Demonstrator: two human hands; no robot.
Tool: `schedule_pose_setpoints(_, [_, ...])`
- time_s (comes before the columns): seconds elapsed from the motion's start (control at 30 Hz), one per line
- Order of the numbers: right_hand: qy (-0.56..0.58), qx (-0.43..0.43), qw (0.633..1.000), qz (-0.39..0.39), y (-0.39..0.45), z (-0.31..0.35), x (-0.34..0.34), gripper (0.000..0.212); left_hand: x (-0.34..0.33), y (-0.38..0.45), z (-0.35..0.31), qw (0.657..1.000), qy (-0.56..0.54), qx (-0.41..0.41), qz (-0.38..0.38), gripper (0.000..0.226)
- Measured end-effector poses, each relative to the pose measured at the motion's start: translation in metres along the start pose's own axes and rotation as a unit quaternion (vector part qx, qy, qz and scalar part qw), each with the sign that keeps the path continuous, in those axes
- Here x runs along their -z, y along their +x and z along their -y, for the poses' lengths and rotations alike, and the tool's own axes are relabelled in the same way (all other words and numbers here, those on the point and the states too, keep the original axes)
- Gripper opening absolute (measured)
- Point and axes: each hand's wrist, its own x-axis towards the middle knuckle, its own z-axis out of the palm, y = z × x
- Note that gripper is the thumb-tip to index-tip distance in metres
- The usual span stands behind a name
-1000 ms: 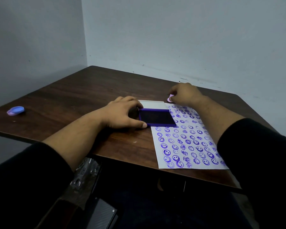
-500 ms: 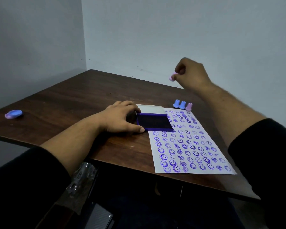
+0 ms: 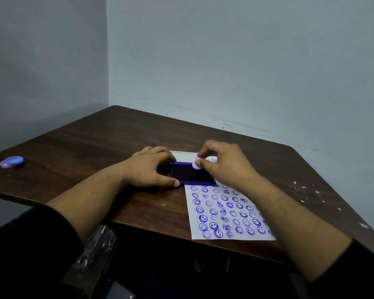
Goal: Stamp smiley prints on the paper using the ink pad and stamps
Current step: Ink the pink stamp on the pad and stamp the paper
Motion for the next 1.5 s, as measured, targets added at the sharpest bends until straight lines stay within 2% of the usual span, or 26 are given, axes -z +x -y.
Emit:
schedule_pose_setpoints(0.2, [0.006, -0.023, 0.999, 0.021, -0.007, -0.002, -0.013, 0.019, 0.002, -0.001, -0.003, 1.0, 0.0, 0.003, 0.005, 0.09])
schedule_pose_setpoints(0.47, [0.028, -0.04, 0.999, 0.015, -0.011, -0.003, -0.016, 0.01, 0.002, -0.001, -0.004, 1.0, 0.001, 0.002, 0.001, 0.088])
schedule_pose_setpoints(0.77, [0.024, -0.08, 0.996, 0.02, -0.012, 0.002, -0.018, 0.008, 0.001, -0.001, -0.005, 1.0, 0.003, 0.001, -0.003, 0.083])
schedule_pose_setpoints(0.97, [-0.007, -0.062, 0.998, 0.007, -0.011, 0.0, -0.021, 0.01, 0.002, -0.001, -0.003, 1.0, 0.006, 0.002, 0.002, 0.085])
schedule_pose_setpoints(1.5, [0.015, -0.055, 0.998, -0.008, -0.015, -0.007, -0.027, 0.008, -0.002, 0.003, 0.004, 1.0, 0.004, 0.0, 0.003, 0.094])
